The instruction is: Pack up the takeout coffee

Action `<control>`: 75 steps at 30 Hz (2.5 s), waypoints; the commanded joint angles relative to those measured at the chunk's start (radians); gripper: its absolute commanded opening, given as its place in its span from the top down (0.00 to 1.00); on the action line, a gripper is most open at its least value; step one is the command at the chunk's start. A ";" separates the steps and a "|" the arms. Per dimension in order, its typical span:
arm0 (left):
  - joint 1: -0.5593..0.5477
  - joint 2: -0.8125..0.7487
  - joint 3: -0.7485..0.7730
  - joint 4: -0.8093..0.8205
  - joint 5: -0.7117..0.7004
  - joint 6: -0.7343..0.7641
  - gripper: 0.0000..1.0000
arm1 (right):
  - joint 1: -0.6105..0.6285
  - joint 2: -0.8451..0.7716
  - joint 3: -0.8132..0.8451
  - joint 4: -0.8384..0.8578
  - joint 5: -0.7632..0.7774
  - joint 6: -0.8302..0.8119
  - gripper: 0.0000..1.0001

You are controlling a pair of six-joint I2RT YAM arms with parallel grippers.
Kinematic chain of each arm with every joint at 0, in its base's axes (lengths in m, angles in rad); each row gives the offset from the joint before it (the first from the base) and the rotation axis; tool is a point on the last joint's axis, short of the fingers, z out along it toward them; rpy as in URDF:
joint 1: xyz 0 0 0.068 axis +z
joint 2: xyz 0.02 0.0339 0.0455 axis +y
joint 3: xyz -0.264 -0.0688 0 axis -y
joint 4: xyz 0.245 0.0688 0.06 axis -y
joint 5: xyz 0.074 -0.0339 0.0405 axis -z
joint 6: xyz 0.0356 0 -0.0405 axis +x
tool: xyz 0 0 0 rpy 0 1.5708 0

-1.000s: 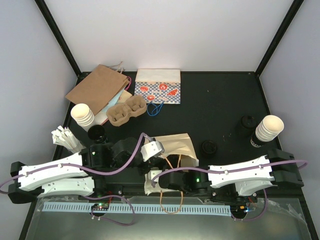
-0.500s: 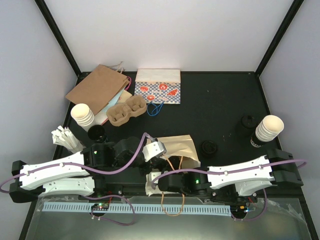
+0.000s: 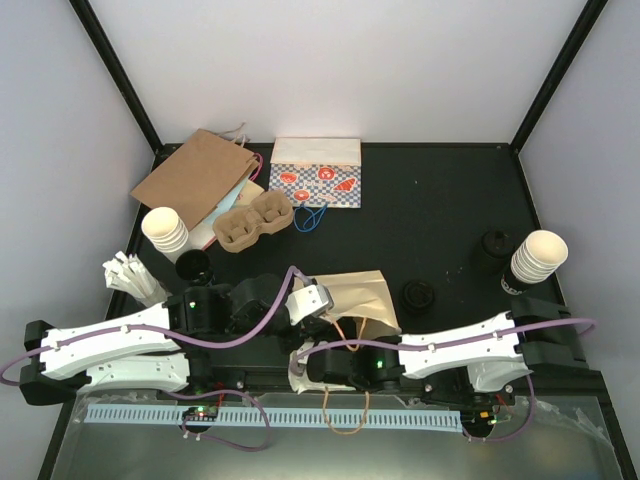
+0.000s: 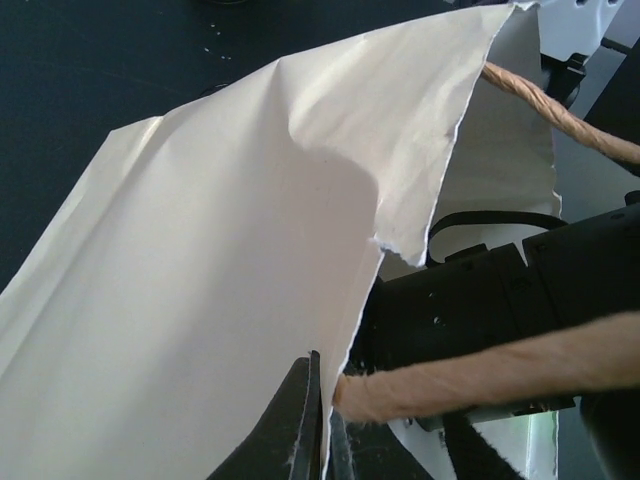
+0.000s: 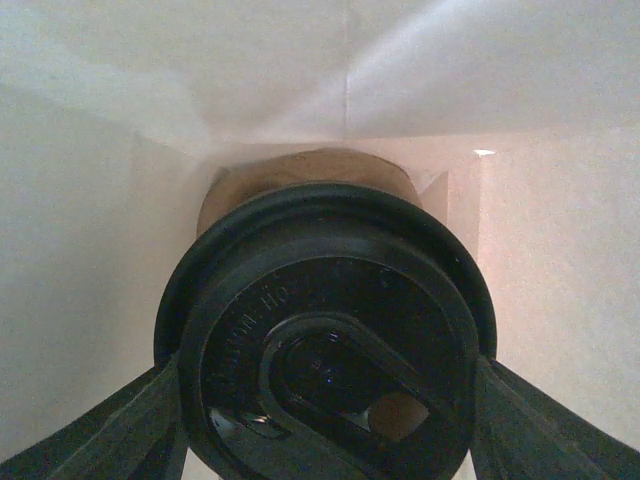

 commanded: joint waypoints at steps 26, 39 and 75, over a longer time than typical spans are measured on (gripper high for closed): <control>0.164 0.044 0.142 -0.040 0.219 -0.151 0.98 | -0.112 -0.016 0.183 -0.320 -0.320 -0.034 0.49; 0.434 0.195 0.313 -0.146 0.469 -0.112 0.98 | -0.297 -0.027 0.265 -0.354 -0.550 -0.115 0.49; 0.708 0.457 0.462 -0.204 0.849 0.050 0.98 | -0.379 -0.010 0.267 -0.347 -0.665 -0.193 0.46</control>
